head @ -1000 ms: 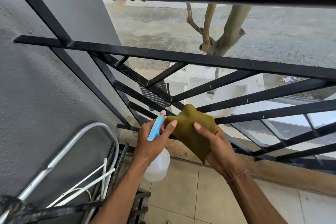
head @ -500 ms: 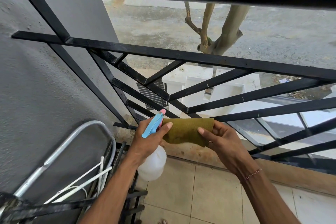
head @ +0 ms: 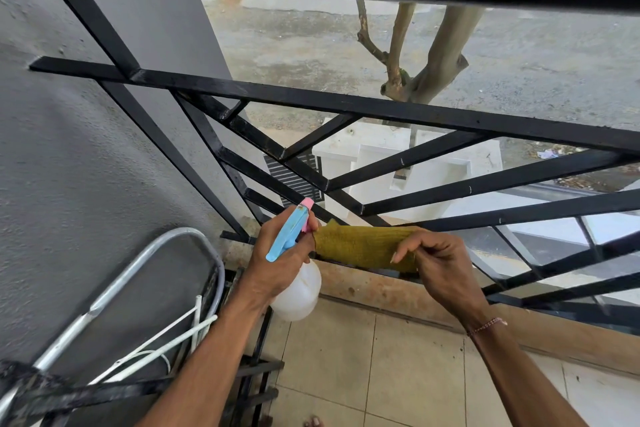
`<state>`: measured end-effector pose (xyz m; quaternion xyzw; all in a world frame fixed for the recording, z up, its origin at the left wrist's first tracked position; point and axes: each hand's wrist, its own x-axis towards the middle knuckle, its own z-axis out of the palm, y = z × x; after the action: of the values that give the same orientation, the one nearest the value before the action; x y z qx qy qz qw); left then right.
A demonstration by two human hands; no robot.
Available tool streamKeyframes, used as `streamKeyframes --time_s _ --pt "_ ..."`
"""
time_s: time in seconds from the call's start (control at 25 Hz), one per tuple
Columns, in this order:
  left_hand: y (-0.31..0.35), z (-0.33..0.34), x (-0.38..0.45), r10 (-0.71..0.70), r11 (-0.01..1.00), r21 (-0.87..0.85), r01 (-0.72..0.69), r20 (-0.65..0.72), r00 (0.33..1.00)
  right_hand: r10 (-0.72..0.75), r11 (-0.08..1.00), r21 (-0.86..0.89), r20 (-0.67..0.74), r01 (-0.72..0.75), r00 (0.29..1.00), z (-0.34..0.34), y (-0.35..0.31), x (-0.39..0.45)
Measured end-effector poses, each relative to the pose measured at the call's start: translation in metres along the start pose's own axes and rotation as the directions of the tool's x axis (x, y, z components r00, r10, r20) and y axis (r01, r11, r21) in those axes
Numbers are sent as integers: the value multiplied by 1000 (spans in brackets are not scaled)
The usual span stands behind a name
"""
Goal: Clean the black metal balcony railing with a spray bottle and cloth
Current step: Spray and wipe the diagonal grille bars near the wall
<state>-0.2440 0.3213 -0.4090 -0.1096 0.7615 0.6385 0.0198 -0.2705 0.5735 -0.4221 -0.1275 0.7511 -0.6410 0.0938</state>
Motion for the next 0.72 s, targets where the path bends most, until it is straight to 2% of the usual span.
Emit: streamKeyframes --time_s 0.08,0.2,0.24,0.4,0.52,0.6,0.72 --pt "-9 -2 3 -25 999 -37 24 -27 999 5 1000 -26 -25 -6 1000 -3 0 3" --pt "-17 -5 4 -75 996 -43 73 -57 996 55 991 120 -20 -52 998 -7 -3 5" --pt "-16 -6 4 -81 995 -55 78 -60 995 47 992 116 -13 -46 999 -8 -4 7" --pt "5 -7 0 41 999 -8 -41 16 999 -21 997 73 -42 24 999 -14 -8 8" --pt "20 -6 -5 76 997 -5 -76 23 997 -90 996 -32 -96 88 991 -17 -9 11" --pt "23 -7 -5 83 996 -8 -83 13 996 -26 998 -52 -83 22 996 -14 -12 11" --pt "26 -10 -4 70 997 -25 -72 -50 996 93 996 7 -54 -92 994 -11 -18 12"
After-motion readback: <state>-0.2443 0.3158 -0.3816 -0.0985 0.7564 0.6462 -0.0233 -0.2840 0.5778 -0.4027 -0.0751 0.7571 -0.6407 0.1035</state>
